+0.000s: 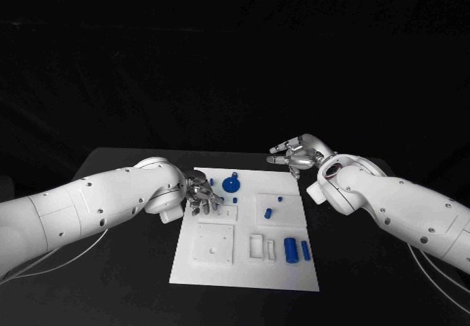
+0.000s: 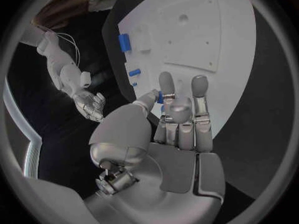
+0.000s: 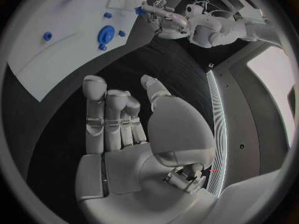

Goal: Assemble the parts on the task board

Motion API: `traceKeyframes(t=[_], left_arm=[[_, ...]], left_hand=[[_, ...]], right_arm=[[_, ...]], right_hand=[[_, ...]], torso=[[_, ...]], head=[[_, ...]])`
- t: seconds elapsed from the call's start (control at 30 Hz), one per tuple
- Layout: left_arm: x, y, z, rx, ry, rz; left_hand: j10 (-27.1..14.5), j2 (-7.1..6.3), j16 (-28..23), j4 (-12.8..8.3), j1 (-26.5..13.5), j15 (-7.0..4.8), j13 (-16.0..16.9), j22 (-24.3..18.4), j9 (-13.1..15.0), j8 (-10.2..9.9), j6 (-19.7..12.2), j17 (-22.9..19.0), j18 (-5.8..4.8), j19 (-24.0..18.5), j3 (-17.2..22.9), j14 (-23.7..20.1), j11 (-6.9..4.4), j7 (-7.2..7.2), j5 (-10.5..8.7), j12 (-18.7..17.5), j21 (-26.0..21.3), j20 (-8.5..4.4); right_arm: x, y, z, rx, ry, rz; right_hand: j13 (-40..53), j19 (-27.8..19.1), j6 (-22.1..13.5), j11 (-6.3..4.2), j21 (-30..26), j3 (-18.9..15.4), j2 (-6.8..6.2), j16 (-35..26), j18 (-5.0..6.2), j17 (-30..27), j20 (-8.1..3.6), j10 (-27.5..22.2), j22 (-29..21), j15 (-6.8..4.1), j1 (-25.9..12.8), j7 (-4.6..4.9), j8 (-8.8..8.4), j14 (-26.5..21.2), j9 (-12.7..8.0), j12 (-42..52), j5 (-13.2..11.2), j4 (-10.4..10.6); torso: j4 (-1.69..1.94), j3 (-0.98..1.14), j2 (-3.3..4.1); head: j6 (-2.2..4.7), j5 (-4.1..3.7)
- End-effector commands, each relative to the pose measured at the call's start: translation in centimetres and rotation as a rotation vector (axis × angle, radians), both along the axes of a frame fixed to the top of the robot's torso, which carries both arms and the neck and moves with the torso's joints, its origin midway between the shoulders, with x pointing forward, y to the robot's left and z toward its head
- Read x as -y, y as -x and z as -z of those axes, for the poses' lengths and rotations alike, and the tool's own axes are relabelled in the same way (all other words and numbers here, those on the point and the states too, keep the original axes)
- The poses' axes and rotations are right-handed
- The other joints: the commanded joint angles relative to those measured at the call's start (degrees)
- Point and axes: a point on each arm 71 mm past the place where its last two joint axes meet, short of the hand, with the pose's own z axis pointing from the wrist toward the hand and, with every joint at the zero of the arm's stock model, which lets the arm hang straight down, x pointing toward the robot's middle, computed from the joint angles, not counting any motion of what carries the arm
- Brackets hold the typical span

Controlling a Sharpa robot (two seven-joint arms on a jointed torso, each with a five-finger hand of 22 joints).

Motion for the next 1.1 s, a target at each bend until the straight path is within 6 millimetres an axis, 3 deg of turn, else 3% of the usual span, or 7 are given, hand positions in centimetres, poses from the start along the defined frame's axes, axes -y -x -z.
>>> traceKeyframes(t=[0.03, 0.17, 0.3, 0.6, 0.87, 1.1], left_arm=[[0.7, 0.6, -0.4, -0.066, 0.138, 0.050], [1.0, 1.1, -0.7, -0.114, 0.259, 0.068], [1.2, 1.6, -1.1, -0.166, 0.383, 0.078], [0.8, 1.7, -1.5, -0.204, 0.516, 0.065], [0.6, 1.7, -1.6, -0.212, 0.547, 0.055], [0.6, 1.7, -1.5, -0.217, 0.548, 0.049]], left_hand=[[1.04, 0.42, -0.46, -7.16, 0.56, -0.10, -0.04, 0.97, -0.07, -0.08, 0.22, -0.35, 0.83, -0.43, 7.74, -0.51, 0.41, -0.39, -0.40, -0.08, -0.15, 0.01], [0.84, 0.70, -0.60, -6.99, 0.51, -0.16, -0.05, 0.96, -0.05, -0.11, 0.10, -0.60, 0.77, -0.53, 7.78, -0.70, 0.42, -0.36, -0.52, -0.11, -0.27, -0.06], [0.58, 1.02, -0.55, -6.85, 0.38, -0.16, 0.02, 0.94, 0.09, -0.06, -0.03, -0.58, 0.62, -0.70, 7.78, -0.88, 0.39, -0.36, -0.94, -0.03, -0.49, -0.11], [-0.06, 2.53, -0.19, -7.24, -2.78, -0.19, 0.35, 1.00, 1.42, 0.50, -0.66, -0.52, 0.33, -0.74, 8.66, -1.29, 0.29, -0.48, -0.80, 0.58, -0.84, -0.24], [-0.16, 3.47, 0.01, -8.80, -4.92, -0.21, 0.39, 1.05, 2.39, 0.59, -0.58, -0.51, 0.30, -0.71, 9.21, -1.36, 0.26, -0.57, -0.41, 0.80, -0.89, -0.25], [-0.02, 3.81, 0.17, -9.97, -6.18, -0.25, 0.36, 1.08, 2.96, 0.47, -0.39, -0.40, 0.30, -0.71, 9.54, -1.22, 0.25, -0.64, 0.44, 0.84, -0.75, -0.28]], right_arm=[[-1.0, 0.3, -0.3, 0.055, 0.076, -0.077], [-2.1, 0.6, -0.4, 0.101, 0.143, -0.133], [-3.5, 1.2, -0.2, 0.147, 0.217, -0.193], [-6.1, 2.7, 0.6, 0.200, 0.344, -0.306], [-7.6, 3.9, 1.5, 0.199, 0.407, -0.377], [-8.1, 4.5, 1.8, 0.199, 0.423, -0.406]], right_hand=[[0.10, 2.68, 0.44, -0.25, 0.08, 1.36, 0.47, 0.06, 0.82, 0.11, 0.16, -0.15, 0.15, 0.25, -0.38, -0.16, -0.21, 0.13, -0.03, 0.26, -0.84, -1.84], [0.25, 2.65, 1.46, -0.29, 0.07, 3.62, 0.91, 0.13, 0.75, 0.24, 0.08, -0.03, 0.29, 0.12, 0.27, -0.28, -0.15, 0.13, -0.01, 0.40, -2.68, -3.92], [0.34, 2.60, 1.94, -0.24, -0.01, 6.74, 0.53, 0.16, 0.65, 0.36, 0.01, 0.05, 0.54, 0.06, -0.09, -0.28, -0.16, 0.11, -0.02, 0.49, -3.69, -6.22], [0.16, 2.52, 1.95, -0.37, -0.40, 10.95, 0.15, -0.11, 0.41, 0.19, 0.10, 0.10, 1.05, 0.12, -0.13, -0.53, -0.15, 0.11, -0.02, 0.36, -4.98, -9.28], [-0.11, 2.45, 1.66, -0.64, -0.94, 18.11, -0.69, -0.46, 0.18, -0.14, 0.00, -0.12, 1.58, 0.08, -1.39, -0.79, -0.15, 0.00, -0.03, 0.03, -2.23, -10.87], [-0.16, 2.45, 1.38, -0.88, -1.28, 21.57, -1.28, -0.49, 0.11, -0.18, -0.15, -0.15, 2.11, -0.09, -1.78, -0.92, -0.14, -0.04, -0.02, -0.06, -0.54, -11.12]], torso=[[0.01, 0.03, 0.02], [-0.02, -0.01, 0.00], [0.07, 0.01, 0.01], [-0.02, 0.05, 0.07], [-0.11, 0.08, 0.11], [-0.05, 0.06, 0.07]], head=[[0.35, 0.13], [0.74, 0.19], [1.04, 0.18], [1.29, 0.22], [1.37, 0.21], [1.39, 0.16]])
